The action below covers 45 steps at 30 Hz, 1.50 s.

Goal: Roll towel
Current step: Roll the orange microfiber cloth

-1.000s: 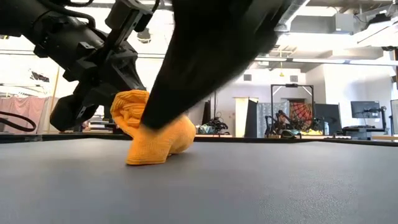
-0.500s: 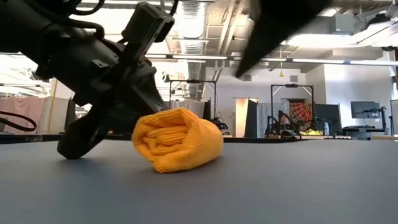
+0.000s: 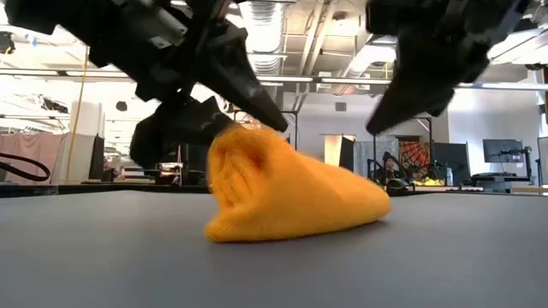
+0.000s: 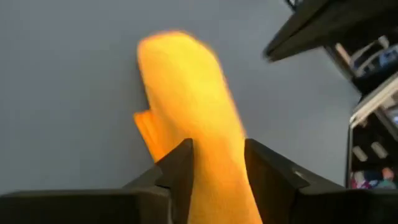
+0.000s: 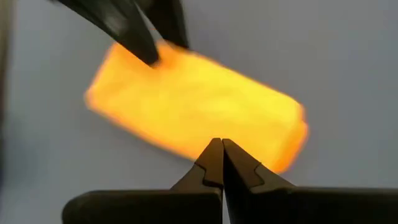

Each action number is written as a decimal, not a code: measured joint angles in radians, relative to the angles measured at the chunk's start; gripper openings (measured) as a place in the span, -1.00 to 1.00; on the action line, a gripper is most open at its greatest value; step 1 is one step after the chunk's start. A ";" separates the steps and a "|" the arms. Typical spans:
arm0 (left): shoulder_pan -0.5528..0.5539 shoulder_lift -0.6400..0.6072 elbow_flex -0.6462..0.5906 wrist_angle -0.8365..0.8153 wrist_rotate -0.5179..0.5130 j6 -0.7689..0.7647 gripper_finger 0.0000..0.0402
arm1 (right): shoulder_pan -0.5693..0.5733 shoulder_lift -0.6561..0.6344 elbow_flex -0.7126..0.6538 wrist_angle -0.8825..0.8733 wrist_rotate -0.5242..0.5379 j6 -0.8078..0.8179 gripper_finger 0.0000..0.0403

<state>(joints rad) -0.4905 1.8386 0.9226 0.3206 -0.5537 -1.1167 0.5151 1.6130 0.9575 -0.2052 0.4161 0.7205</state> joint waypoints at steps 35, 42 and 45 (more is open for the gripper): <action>0.047 -0.196 0.000 -0.341 0.022 0.359 -0.21 | -0.039 -0.076 -0.028 0.062 0.028 -0.141 -0.90; 0.104 -0.326 -0.048 -0.264 0.053 0.532 -0.21 | -0.115 -0.161 -0.121 0.184 -0.085 -0.135 -0.90; 0.138 -0.310 -0.121 -0.161 0.193 0.519 -0.21 | -0.106 -0.151 -0.176 0.247 -0.172 -0.036 -0.90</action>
<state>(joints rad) -0.3520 1.5290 0.8017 0.1592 -0.3611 -0.5973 0.4091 1.4621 0.7814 0.0419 0.2444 0.6850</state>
